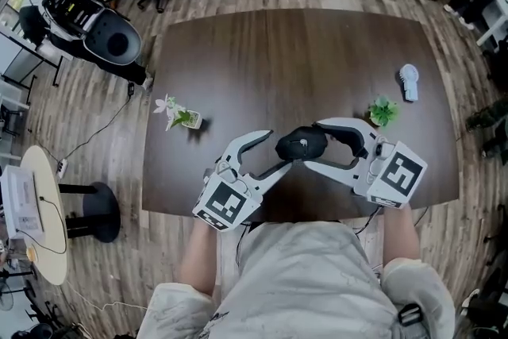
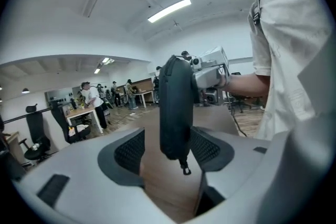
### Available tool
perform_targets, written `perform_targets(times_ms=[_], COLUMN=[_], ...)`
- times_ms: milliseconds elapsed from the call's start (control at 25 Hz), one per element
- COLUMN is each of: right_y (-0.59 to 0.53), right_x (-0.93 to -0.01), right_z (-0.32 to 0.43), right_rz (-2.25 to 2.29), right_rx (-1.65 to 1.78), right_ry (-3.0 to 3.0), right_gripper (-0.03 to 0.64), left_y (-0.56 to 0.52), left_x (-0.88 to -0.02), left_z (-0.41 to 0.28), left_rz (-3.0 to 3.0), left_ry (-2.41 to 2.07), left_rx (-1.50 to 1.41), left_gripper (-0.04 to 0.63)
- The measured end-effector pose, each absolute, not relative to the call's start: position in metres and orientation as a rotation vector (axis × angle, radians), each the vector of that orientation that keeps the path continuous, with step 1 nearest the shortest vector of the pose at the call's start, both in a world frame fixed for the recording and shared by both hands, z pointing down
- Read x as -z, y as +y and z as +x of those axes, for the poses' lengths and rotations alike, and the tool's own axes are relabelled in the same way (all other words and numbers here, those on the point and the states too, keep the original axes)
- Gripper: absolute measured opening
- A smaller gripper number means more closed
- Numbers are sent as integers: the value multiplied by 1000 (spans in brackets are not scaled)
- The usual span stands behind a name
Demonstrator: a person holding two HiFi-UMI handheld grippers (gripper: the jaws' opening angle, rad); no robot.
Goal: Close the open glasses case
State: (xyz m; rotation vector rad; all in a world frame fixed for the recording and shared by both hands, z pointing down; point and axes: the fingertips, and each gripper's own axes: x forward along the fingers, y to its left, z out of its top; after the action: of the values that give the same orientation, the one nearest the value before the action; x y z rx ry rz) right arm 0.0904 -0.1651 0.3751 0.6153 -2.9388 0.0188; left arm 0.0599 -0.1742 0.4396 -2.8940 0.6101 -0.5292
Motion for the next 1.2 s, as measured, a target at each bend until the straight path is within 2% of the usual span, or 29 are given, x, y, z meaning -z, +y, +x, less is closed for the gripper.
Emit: perform_targets(times_ms=[160, 320, 440, 760, 1200], right_y=[-190, -216, -232, -269, -285], right_x=[-412, -451, -477, -552, -605], right_z=[112, 126, 135, 147, 114], right_rz=[805, 956, 1020, 1027, 824], right_rx=[60, 111, 79, 187, 456], right_ry=[-2641, -2468, -2401, -2070, -1820], right_gripper=[252, 252, 252, 252, 250], left_y=[-192, -207, -218, -218, -225], left_x=[-427, -424, -422, -425, -420], left_z=[36, 12, -6, -14, -23], left_rz=[-2859, -2831, -2793, -2749, -2701], left_ry=[887, 1139, 1333, 1426, 1528], left_rx=[356, 249, 181, 152, 96], left_gripper=[203, 60, 3, 3, 3])
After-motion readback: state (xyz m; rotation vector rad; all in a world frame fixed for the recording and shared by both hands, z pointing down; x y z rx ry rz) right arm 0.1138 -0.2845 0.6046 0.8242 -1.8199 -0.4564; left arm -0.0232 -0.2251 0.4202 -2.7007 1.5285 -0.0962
